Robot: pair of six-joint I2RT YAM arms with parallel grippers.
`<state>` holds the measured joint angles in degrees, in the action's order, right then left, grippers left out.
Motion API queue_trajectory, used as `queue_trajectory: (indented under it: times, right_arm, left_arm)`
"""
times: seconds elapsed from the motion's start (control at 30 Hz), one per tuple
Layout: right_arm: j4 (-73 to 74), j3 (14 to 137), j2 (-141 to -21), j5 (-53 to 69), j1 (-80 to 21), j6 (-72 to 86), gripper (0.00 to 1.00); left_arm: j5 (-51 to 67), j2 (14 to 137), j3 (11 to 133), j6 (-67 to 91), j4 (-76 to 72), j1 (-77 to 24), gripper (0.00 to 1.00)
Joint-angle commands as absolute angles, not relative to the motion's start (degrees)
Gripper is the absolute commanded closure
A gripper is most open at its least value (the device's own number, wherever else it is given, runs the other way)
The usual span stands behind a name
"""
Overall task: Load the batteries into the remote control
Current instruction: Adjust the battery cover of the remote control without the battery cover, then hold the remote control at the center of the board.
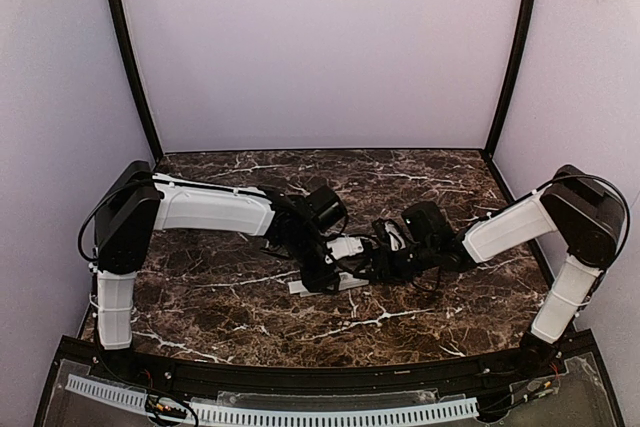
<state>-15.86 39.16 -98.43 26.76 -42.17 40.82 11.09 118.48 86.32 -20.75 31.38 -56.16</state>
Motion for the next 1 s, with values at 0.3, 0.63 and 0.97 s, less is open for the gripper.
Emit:
queue_trajectory:
  times: [0.3,0.63,0.97]
  right_arm:
    - [-14.07,40.04,-97.81,26.56,-42.34,39.87,0.44]
    - [-2.23,45.16,-87.1,21.91,-41.24,22.04,0.29]
    - [18.03,62.76,-95.67,19.28,-49.33,-9.98,0.26]
  left_arm:
    - [5.65,106.84,81.0,-15.34,26.7,-55.26,0.26]
    - [4.38,86.83,59.4,2.29,13.09,-50.28,0.2]
    - [2.06,70.74,40.21,27.58,0.29,-49.67,0.02]
